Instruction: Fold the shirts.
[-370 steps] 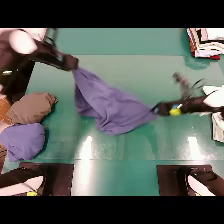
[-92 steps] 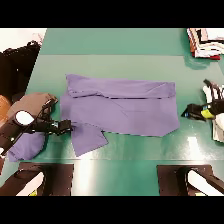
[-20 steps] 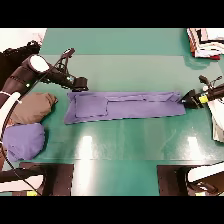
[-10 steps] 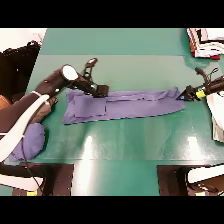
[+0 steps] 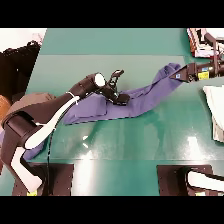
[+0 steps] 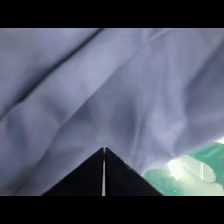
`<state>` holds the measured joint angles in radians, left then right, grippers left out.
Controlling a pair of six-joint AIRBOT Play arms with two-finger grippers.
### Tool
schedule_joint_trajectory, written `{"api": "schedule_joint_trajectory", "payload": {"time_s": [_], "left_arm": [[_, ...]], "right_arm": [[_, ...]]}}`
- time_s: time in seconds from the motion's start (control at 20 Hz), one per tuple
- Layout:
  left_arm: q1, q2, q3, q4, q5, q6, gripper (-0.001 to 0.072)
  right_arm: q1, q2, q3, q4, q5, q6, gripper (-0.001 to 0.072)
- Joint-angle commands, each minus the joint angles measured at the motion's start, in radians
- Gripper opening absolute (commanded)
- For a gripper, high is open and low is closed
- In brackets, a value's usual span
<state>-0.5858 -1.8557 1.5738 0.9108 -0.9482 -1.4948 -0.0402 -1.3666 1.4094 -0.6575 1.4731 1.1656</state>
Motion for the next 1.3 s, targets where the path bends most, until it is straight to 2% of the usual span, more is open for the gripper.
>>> {"api": "schedule_joint_trajectory", "payload": {"time_s": [0.0, 0.5, 0.7, 0.85, 1.05, 1.25], "left_arm": [[-0.013, -0.027, 0.017, 0.017, -0.029, 0.0, 0.0025], [0.001, -0.025, 0.035, 0.027, -0.06, 0.011, 0.0025], [0.099, 0.037, 0.092, 0.04, -0.135, 0.026, 0.0025], [0.238, 0.171, 0.095, 0.146, -0.182, 0.063, 0.0025], [0.466, 0.378, 0.095, 0.311, -0.245, 0.063, 0.0026], [0.655, 0.538, 0.095, 0.345, -0.25, 0.063, 0.0025]], "right_arm": [[0.067, 0.048, 0.05, 0.03, -0.016, 0.04, 0.0012], [0.284, -0.079, 0.378, 0.028, 0.029, 0.092, 0.0012], [0.386, -0.137, 0.466, 0.029, 0.03, 0.091, 0.0012], [0.494, -0.183, 0.51, 0.029, 0.006, 0.091, 0.0012], [0.687, -0.293, 0.566, 0.03, -0.164, 0.077, 0.0013], [0.898, -0.475, 0.62, 0.028, -0.433, 0.037, 0.0016]]}}
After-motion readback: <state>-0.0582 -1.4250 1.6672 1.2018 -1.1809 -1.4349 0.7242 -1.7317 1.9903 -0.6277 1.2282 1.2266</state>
